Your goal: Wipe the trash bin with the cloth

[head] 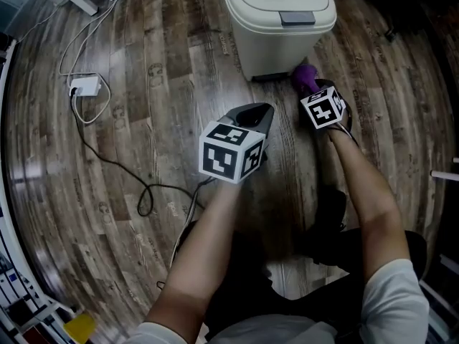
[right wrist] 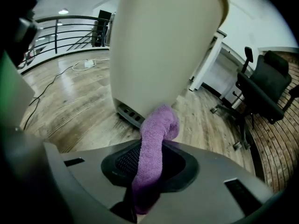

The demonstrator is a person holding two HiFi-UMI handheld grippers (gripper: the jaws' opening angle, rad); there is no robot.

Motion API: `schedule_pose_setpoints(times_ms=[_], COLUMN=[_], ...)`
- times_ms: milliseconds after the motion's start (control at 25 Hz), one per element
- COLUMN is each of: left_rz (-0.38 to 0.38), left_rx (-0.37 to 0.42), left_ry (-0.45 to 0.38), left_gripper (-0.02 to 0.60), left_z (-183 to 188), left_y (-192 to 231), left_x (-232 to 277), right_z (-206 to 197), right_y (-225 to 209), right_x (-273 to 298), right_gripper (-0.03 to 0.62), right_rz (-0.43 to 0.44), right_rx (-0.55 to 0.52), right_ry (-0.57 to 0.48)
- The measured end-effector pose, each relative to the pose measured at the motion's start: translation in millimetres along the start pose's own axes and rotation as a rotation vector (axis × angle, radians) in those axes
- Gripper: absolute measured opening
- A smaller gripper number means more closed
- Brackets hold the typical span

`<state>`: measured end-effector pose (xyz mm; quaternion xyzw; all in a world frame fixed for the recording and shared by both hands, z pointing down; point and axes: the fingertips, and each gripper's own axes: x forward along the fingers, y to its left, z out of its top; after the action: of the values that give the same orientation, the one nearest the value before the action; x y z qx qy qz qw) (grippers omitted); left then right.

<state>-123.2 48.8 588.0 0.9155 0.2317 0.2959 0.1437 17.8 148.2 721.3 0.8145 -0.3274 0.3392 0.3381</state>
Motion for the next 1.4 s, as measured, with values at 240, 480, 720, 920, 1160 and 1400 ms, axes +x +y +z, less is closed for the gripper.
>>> schedule_pose_setpoints(times_ms=[240, 480, 720, 920, 1160, 1400], left_rz=[0.002, 0.074, 0.101, 0.12, 0.148, 0.177], left_rx=[0.007, -0.052, -0.095, -0.103, -0.1, -0.101], left_ry=[0.01, 0.008, 0.03, 0.037, 0.029, 0.021], left_gripper=[0.005, 0.005, 0.005, 0.005, 0.005, 0.005], left_z=[-2, -10, -19, -22, -21, -22], left_y=[-9, 14, 27, 33, 43, 52], left_x=[5, -4, -10, -20, -31, -42], right_z=[1, 3, 27, 44, 71, 88], right_y=[-34, 7, 41, 64, 105, 151], right_x=[27, 45, 46, 54, 61, 65], right_gripper=[0.089, 0.089, 0.089, 0.089, 0.089, 0.089], right_rz=[-0.07, 0.011, 0.037, 0.064, 0.128, 0.26], right_rx=[0.13, 0.147, 0.096, 0.074, 0.036, -0.014], right_ry=[0.016, 0.044, 0.001, -0.023, -0.047, -0.091])
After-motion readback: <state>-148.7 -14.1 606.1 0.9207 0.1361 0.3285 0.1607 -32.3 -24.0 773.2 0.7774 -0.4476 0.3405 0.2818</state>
